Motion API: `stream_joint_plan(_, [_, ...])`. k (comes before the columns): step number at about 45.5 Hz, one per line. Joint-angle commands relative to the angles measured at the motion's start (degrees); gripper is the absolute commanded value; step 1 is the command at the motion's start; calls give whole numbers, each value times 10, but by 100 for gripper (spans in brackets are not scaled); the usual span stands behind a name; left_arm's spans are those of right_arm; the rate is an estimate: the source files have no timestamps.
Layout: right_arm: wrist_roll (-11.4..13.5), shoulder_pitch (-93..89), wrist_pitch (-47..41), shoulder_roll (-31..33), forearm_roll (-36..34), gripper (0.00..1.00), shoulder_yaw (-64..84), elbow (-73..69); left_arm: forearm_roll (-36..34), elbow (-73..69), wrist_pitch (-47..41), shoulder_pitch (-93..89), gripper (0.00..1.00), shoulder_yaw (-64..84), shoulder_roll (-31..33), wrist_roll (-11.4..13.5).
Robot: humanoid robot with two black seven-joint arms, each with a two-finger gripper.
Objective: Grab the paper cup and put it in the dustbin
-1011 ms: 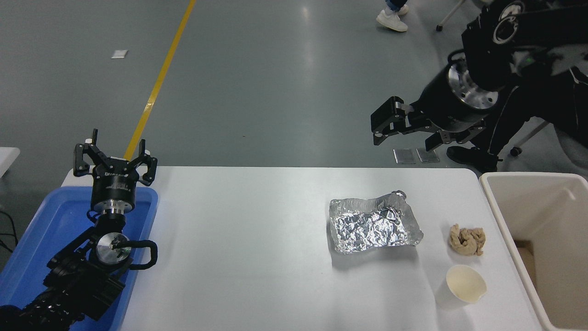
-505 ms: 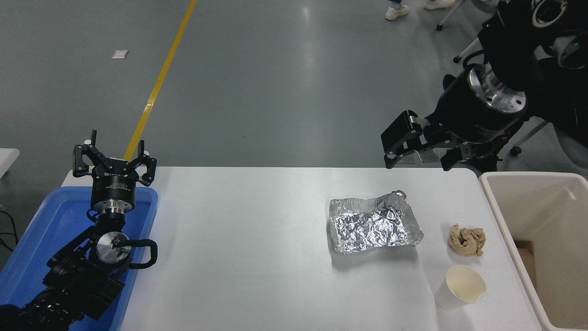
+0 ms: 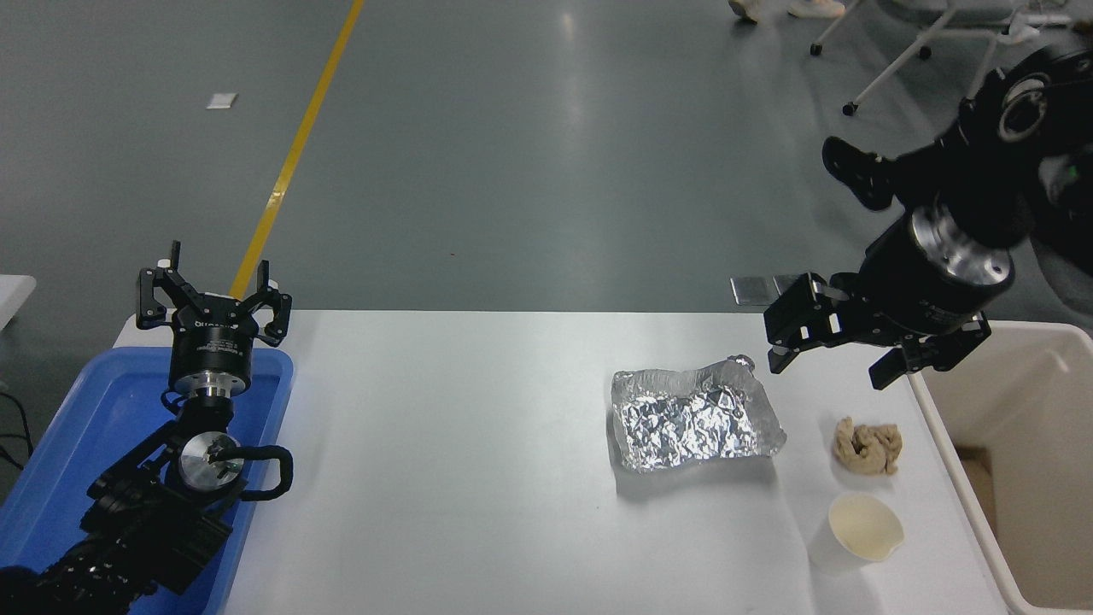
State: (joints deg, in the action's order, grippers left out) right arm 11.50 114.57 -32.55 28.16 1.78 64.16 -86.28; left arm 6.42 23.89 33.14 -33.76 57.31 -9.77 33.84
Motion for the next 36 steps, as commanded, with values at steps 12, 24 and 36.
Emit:
stream_joint_plan(12, [-3, -183, 135, 46, 39, 100, -16, 2, 0, 0, 0, 0, 99, 0, 0, 0])
stream_joint_plan(24, [-5, -219, 153, 69, 46, 100, -16, 7, 0, -1, 0, 0, 99, 0, -1, 0])
stream_joint_plan(36, [-6, -275, 202, 74, 63, 100, -22, 29, 0, 0, 0, 0, 99, 0, -1, 0])
